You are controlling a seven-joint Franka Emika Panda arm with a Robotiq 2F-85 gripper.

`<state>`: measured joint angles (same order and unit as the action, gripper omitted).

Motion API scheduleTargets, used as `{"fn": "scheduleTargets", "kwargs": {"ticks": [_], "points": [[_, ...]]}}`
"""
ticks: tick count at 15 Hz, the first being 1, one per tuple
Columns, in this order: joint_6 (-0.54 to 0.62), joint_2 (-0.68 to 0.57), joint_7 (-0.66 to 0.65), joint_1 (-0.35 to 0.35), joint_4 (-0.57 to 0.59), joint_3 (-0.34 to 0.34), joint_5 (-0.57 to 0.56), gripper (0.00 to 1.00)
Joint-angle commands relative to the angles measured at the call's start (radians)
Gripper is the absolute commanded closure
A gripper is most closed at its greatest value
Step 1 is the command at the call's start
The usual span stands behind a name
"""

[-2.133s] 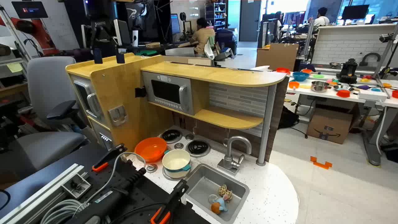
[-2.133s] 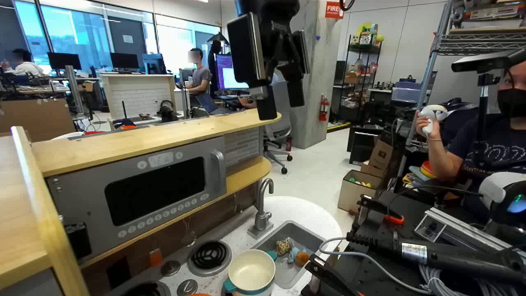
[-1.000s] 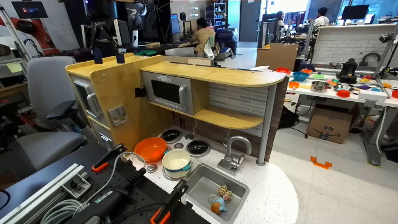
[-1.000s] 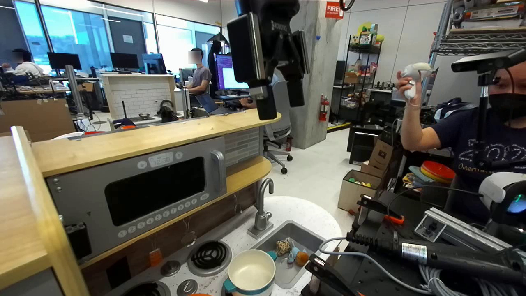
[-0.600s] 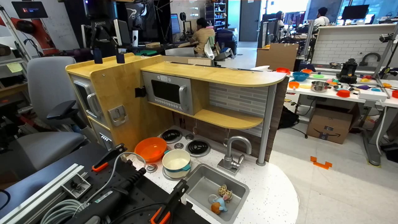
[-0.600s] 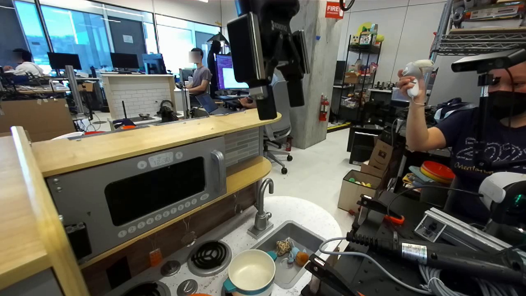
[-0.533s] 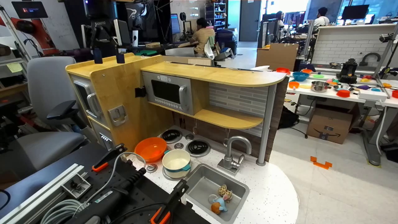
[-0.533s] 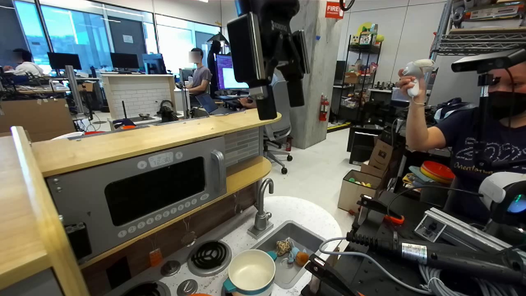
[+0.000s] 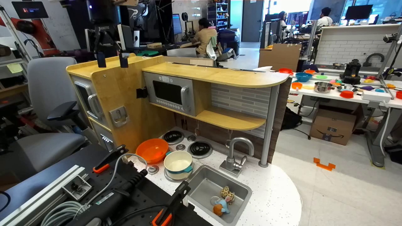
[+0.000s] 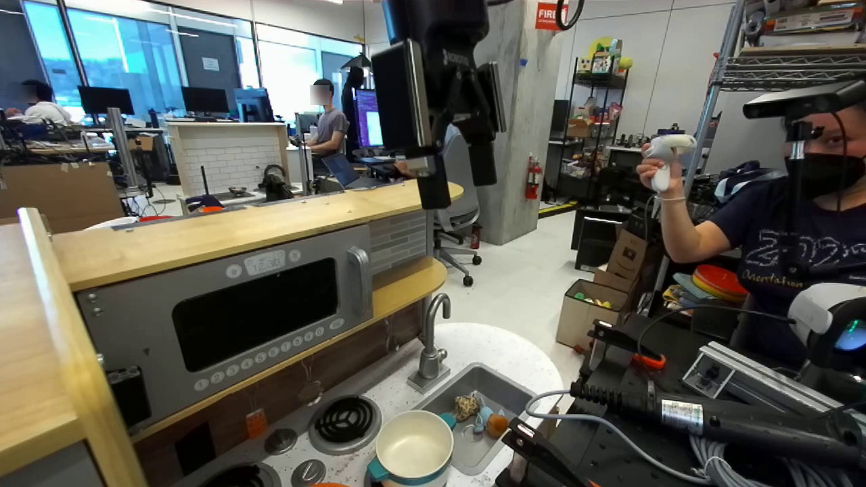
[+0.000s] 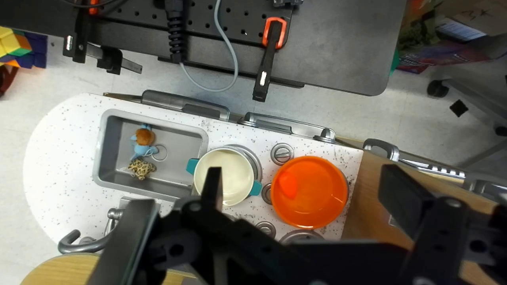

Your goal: Move the orange object from the orange plate into the sink

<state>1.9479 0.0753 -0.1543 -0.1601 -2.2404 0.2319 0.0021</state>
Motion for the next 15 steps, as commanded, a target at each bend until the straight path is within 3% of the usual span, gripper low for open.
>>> {"fn": "scheduleTargets", "kwargs": {"ticks": [1,9,15], "points": [[0.083,-0.068,-0.032,-0.012,-0.010,-0.009,-0.003,0.00],[0.325,-0.319,-0.100,-0.041,-0.048,-0.029,-0.170,0.00],[0.471,-0.511,-0.190,-0.104,-0.006,-0.101,-0.277,0.00]]}}
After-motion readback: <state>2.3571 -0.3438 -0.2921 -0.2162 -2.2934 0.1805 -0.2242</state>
